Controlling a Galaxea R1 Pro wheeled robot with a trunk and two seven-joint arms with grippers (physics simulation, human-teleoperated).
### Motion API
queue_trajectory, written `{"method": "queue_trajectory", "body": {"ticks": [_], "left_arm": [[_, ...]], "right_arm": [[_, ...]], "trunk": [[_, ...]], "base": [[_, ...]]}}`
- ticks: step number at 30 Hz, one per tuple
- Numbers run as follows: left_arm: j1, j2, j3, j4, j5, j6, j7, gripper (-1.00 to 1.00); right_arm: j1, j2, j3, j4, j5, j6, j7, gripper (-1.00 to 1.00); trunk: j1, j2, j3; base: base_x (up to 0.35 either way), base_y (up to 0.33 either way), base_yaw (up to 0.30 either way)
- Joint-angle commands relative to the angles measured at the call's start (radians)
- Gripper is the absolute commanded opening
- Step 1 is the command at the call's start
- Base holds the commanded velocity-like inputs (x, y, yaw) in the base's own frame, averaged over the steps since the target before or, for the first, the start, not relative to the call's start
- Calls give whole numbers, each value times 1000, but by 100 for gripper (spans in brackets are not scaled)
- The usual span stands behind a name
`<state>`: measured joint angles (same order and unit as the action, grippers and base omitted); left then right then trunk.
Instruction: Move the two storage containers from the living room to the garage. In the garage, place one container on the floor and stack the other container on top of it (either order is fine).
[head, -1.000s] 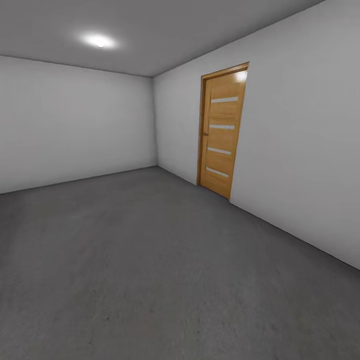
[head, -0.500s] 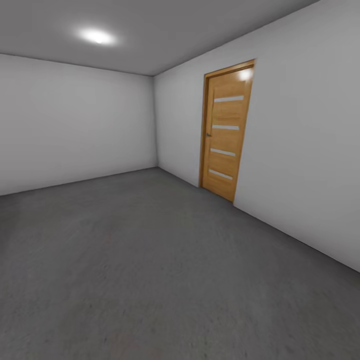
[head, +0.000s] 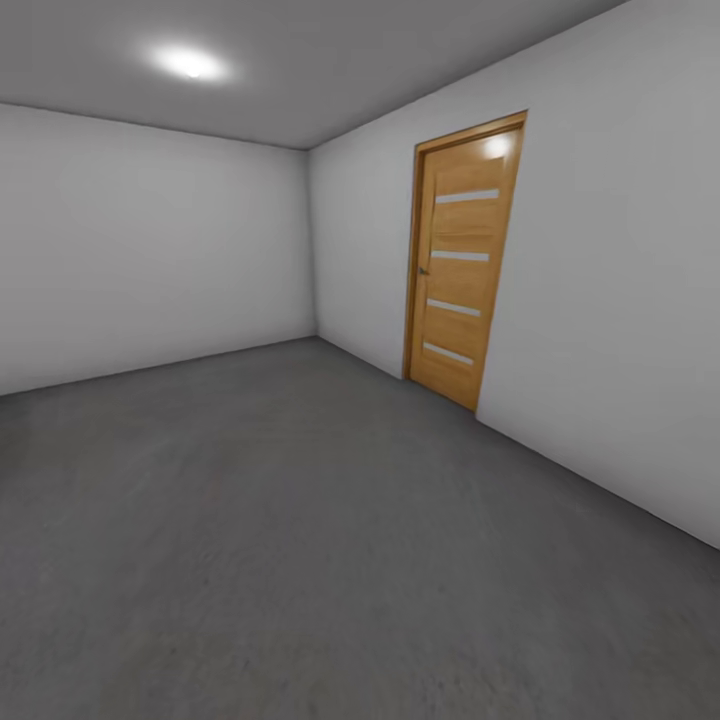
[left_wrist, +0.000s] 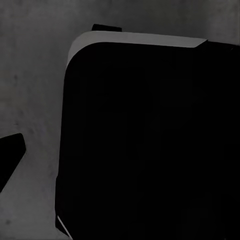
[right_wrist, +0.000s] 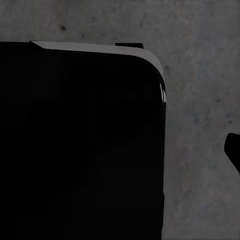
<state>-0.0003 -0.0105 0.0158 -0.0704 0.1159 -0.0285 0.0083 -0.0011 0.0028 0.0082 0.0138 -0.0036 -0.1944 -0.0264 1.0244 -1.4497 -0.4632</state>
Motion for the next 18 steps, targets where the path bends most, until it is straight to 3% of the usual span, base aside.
{"method": "queue_trajectory", "body": {"ticks": [1, 18], "left_arm": [[0, 0, 1, 0, 9, -2, 1, 100], [0, -1, 0, 0, 8, -1, 1, 100]], "right_arm": [[0, 0, 1, 1, 0, -5, -3, 100], [0, 0, 1, 1, -1, -5, -3, 100]], "trunk": [[1, 0, -1], [1, 0, -1]], "base": [[325, 94, 0], [325, 94, 0]]}}
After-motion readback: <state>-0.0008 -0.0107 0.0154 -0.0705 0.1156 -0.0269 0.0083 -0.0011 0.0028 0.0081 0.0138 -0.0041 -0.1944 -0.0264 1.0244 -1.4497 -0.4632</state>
